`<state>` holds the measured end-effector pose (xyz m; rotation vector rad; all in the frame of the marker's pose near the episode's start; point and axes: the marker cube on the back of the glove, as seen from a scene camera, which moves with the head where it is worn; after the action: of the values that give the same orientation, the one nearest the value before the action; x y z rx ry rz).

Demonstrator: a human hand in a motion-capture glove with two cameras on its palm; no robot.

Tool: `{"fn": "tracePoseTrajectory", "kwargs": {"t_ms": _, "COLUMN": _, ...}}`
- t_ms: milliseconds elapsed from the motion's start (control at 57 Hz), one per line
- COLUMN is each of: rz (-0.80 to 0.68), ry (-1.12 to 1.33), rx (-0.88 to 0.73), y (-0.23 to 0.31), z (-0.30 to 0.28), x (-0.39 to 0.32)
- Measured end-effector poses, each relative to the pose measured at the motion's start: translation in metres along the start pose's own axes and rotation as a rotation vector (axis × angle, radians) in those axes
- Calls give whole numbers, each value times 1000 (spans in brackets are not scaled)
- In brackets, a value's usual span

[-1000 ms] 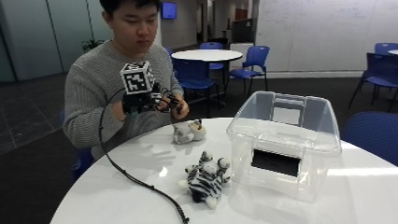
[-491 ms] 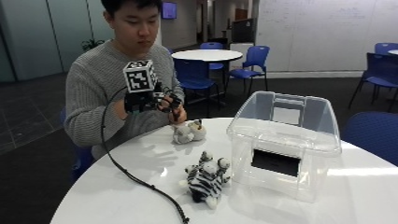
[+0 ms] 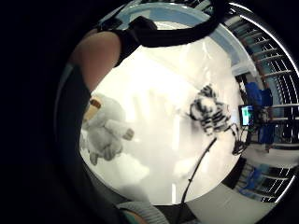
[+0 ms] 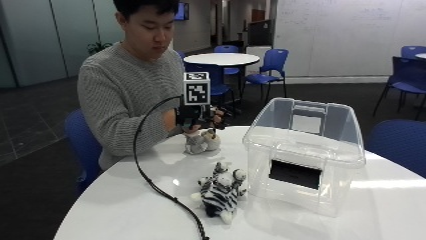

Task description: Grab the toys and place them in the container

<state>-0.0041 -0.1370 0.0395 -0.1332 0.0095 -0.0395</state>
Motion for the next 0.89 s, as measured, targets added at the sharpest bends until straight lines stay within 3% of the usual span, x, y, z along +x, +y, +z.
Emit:
{"fn": "tracePoseTrajectory", "kwargs": {"t_ms": 351, "rz": -1, "ry": -14, "rx": -140, "y": 15, "z": 87, "x": -25}}
{"fn": "tracePoseTrajectory", "kwargs": {"t_ms": 649, "rz": 12, "ry": 139, "rx": -30, "y": 15, "z": 111, "x": -38}}
{"fn": "tracePoseTrajectory", "kwargs": {"t_ms": 895, "rz": 23, "ry": 21, "rx": 113, "y": 5, "z": 109, "x": -32}}
